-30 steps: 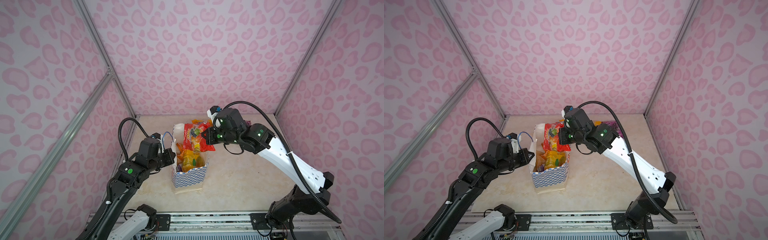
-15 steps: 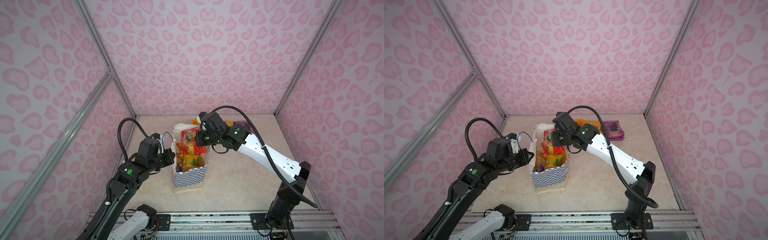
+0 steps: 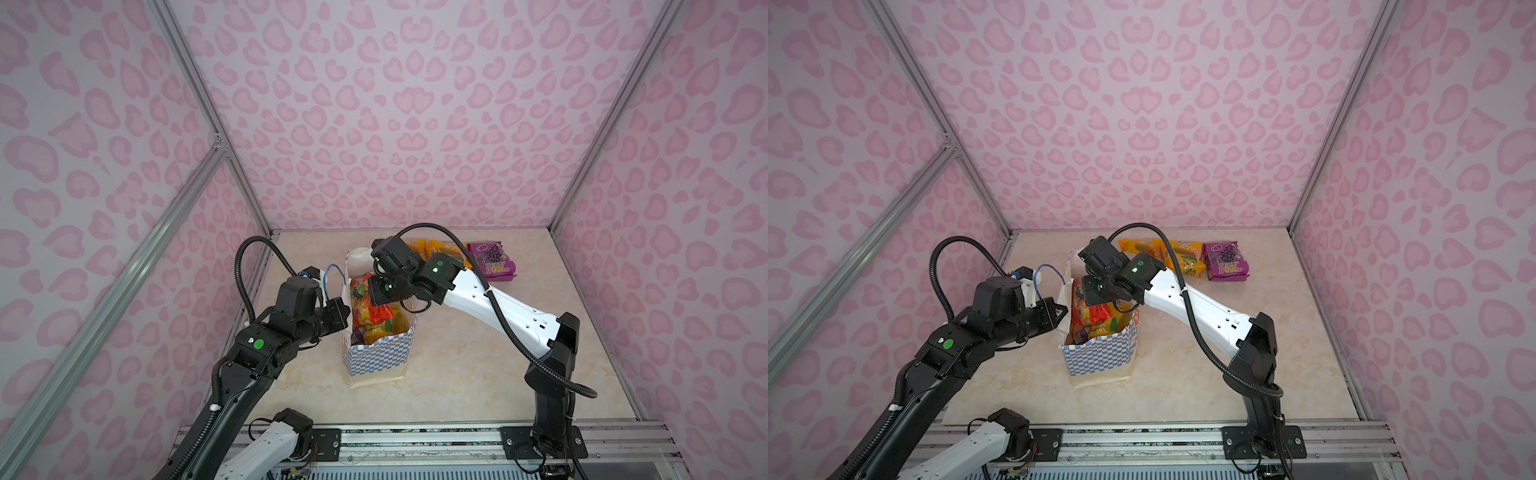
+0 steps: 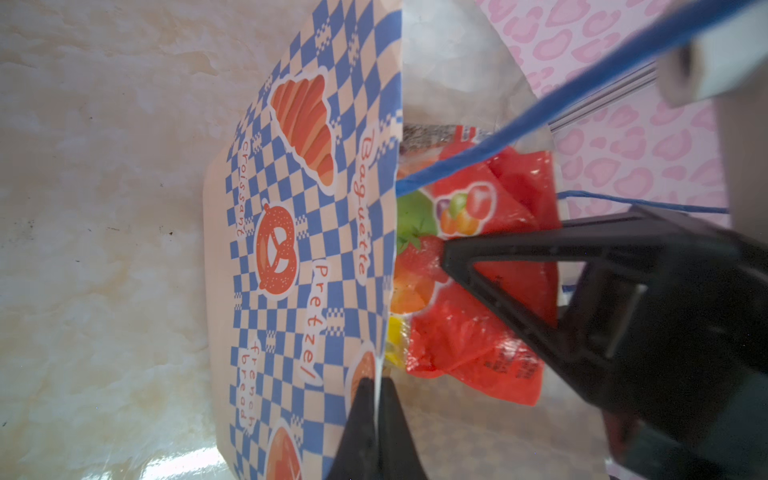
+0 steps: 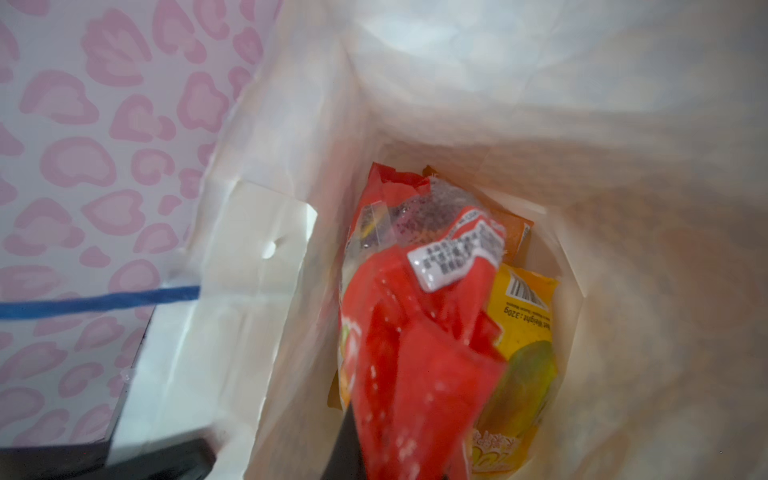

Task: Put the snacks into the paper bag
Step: 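Carry the red gummy bag with the right gripper over the paper bag opening, then lower the red gummy bag into the paper bag and open the right gripper, then withdraw the right gripper and move it toward the purple grape bag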

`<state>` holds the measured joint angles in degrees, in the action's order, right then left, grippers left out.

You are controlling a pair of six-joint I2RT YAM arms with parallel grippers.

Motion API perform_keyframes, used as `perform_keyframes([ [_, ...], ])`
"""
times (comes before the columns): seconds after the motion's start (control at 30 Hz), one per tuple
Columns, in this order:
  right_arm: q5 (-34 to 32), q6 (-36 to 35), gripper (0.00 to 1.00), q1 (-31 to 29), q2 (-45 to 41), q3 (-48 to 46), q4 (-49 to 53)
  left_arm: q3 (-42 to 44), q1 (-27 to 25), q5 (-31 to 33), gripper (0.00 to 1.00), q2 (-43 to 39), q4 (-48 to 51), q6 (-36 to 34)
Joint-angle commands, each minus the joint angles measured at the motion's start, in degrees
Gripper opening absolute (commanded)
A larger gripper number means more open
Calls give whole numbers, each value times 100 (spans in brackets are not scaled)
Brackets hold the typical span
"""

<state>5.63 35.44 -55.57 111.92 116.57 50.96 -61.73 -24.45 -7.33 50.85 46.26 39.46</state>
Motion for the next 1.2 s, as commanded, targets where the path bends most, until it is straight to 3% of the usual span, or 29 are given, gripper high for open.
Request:
perform_keyframes([
  [0.0, -451, -155, 29, 63, 133, 253, 79, -68, 1, 65, 3, 8, -85, 44],
  [0.13, -965, -439, 54, 95, 269, 809, 537, -76, 1, 122, 3, -4, -57, 54],
  [0.43, -913, -974, 71, -17, -440, 1278, 457, -101, 1, 499, 3, 68, 215, 61],
  [0.67, -1317, -1391, 86, 178, -1194, 1339, 659, -251, 1, 1137, 3, 157, 711, 168],
  [0.83, -1077, -1256, 88, 1220, -1932, 379, 586, -248, 9, 1645, 3, 162, 916, 255],
  [1.03, -421, -951, 93, 2566, -3020, -1427, -149, -129, 10, 1540, 3, 71, 741, 308],
  [1.17, -103, -817, 97, 3531, -3233, -2314, -475, -148, 6, 1407, 3, 160, 757, 299],
])
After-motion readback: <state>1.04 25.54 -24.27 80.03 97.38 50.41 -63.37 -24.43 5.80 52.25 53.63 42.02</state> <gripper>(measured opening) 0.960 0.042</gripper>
